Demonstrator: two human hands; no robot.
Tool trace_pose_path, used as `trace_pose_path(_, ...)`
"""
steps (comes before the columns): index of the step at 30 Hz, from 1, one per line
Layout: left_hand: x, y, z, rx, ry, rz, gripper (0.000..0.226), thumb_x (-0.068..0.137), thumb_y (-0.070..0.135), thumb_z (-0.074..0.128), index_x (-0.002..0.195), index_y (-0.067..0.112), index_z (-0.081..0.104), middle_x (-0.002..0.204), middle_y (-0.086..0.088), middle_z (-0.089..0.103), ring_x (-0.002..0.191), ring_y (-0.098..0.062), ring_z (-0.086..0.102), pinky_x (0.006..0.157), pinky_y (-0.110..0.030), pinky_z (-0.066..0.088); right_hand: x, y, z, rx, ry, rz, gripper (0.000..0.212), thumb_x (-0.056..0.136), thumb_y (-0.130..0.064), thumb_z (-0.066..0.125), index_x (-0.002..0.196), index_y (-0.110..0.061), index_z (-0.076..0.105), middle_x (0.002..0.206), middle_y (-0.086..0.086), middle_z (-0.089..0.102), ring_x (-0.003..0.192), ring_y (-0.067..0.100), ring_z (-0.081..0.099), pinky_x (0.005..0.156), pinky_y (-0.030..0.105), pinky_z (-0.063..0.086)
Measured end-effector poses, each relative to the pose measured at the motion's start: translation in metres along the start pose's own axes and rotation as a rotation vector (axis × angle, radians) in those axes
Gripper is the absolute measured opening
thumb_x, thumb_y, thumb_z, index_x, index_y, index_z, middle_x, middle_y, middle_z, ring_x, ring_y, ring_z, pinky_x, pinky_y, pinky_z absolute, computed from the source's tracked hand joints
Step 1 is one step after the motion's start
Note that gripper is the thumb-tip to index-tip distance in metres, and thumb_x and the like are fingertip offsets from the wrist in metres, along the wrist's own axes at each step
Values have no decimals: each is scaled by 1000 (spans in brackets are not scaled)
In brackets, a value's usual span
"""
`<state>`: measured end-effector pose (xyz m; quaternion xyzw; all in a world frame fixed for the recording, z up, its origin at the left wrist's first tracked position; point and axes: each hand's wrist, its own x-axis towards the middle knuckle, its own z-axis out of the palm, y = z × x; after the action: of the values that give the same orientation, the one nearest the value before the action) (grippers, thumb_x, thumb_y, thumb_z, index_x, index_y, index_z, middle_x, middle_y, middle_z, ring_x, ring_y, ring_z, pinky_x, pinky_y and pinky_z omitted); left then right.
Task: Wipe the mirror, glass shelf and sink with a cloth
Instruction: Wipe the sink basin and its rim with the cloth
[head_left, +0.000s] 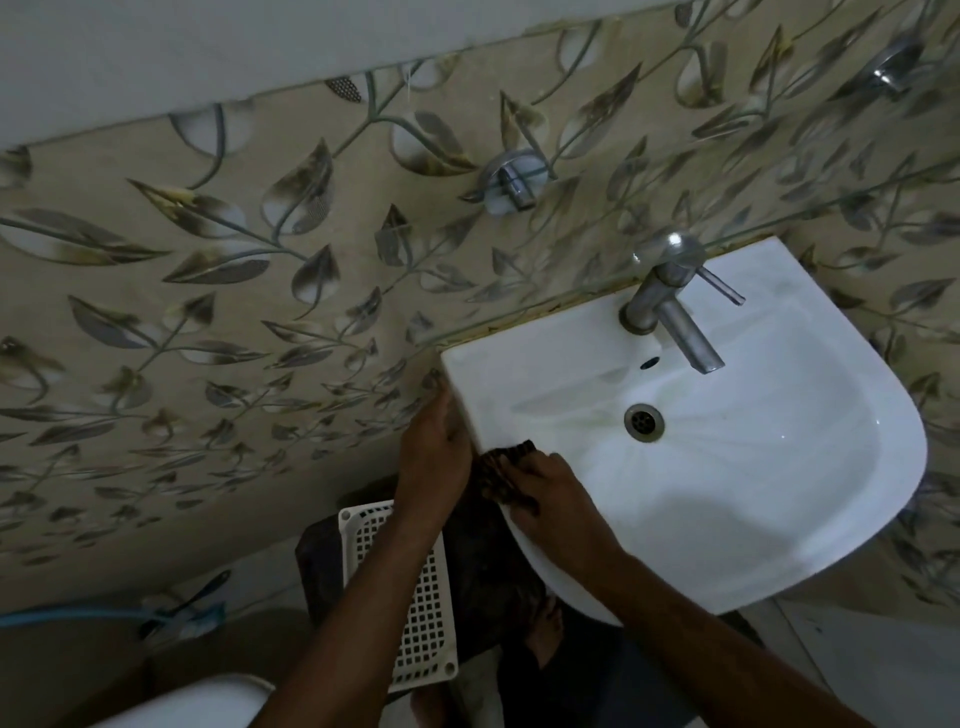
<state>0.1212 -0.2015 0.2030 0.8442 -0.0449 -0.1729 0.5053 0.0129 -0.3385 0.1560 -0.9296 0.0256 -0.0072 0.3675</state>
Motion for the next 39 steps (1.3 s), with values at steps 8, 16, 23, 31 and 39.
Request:
trace_pose_path(8, -9, -11, -6, 130, 45, 3, 56, 92, -5, 46, 146, 8, 41, 148, -11, 47, 135, -24, 46, 115, -40, 35, 145, -12, 17, -244, -5, 18, 48, 76, -7, 55, 122, 8, 57, 113, 29, 54, 102, 46, 51, 84, 45, 43)
trace_pose_path(16, -36, -32, -6, 163, -61, 168, 49, 95, 1, 48, 143, 11, 45, 142, -7, 52, 129, -15, 48, 112, -29, 36, 46, -16, 19, -110, 106, -6, 47, 85, -10, 65, 131, -4, 58, 118, 16, 56, 97, 30, 49, 84, 31, 42)
trace_pose_path(23, -86, -39, 29, 125, -181, 138, 54, 93, 10, 58, 144, 20, 42, 146, 0, 40, 133, -14, 41, 113, -35, 37, -108, -5, 0, -119, 30, 66, 62, 76, -8, 67, 136, -8, 55, 113, 6, 57, 94, 16, 42, 75, 29, 50)
trace_pose_path(31, -89, -33, 24, 128, -31, 128, 37, 97, 18, 52, 135, 16, 53, 134, -3, 54, 121, -15, 52, 101, -18, 36, -37, -36, 32, -250, 190, 118, 52, 96, -40, 44, 142, -16, 43, 130, 7, 48, 106, 26, 46, 84, 33, 44)
trace_pose_path(39, -96, -33, 17, 231, -13, 239, 30, 99, 17, 48, 127, 18, 57, 127, -6, 58, 117, -22, 55, 103, -41, 44, -56, -47, 30, -367, 384, 128, 30, 89, -28, 63, 116, -13, 62, 105, 7, 60, 80, 28, 52, 56, 31, 45)
